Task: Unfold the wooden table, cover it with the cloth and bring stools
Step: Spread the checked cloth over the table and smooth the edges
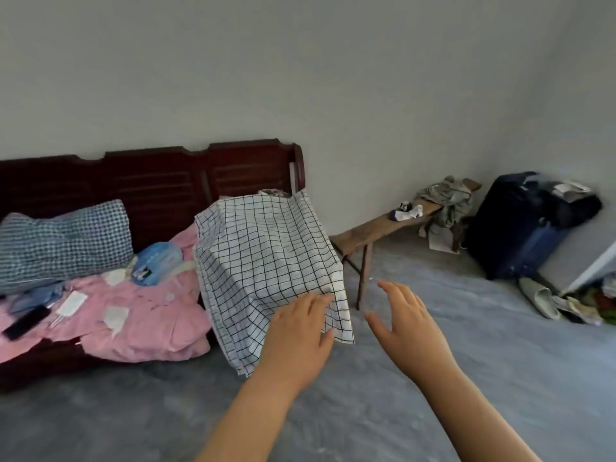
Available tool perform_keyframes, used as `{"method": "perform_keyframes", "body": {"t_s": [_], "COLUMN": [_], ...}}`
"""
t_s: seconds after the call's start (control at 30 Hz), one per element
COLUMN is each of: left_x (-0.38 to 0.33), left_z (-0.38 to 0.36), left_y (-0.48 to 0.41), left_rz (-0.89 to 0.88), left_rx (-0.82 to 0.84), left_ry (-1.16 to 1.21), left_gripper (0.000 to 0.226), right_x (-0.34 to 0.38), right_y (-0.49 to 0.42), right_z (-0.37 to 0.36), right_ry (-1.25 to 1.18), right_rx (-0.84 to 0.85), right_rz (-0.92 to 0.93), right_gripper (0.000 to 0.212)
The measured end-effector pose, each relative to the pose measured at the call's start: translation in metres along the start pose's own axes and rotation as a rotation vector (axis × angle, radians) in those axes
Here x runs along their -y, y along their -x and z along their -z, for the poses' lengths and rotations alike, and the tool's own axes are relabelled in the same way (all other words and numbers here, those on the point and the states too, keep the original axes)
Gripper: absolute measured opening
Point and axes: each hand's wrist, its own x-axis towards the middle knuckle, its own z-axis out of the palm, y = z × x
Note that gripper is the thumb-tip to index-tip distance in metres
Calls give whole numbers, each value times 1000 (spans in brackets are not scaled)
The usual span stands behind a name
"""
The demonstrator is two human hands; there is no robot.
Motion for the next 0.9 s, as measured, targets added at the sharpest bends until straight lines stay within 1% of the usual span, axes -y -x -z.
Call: {"method": "perform_keyframes", "body": {"t_s": [0.13, 0.27, 0.33, 0.47, 0.6, 0.7, 0.77, 0.9], "left_x": [33, 65, 83, 116, 151, 173, 184, 208], "left_z": [-21, -47, -62, -94, -127, -153, -174, -228], "left_y": [-52, -130, -173, -252, -321, -363, -390, -440], "left_rz": [-16, -51, -82, -148, -268, -306, -333, -475], "left_rx": [43, 85, 116, 244, 310, 364, 413, 520], "left_ry": [14, -21, -72, -97, -158, -165, -161, -165], "left_gripper": [49, 46, 46, 43, 48, 49, 50, 53], "right_x": [-13, -42, -61, -98, -128, -150, -165, -192], "right_y": [-62, -141, -184, -262, -329, -363, -380, -400], "right_z": [-34, -73, -93, -129, -164, -190, -207, -247], "right_ry": [-9, -63, -96, -147, -153, -143, -165, -204], "right_rx": [36, 40, 61, 140, 234, 316, 338, 376], "right_rz": [-1, -64, -122, -296, -407, -498, -572, -668], "right_gripper": [53, 50, 50, 51, 53, 55, 56, 60]}}
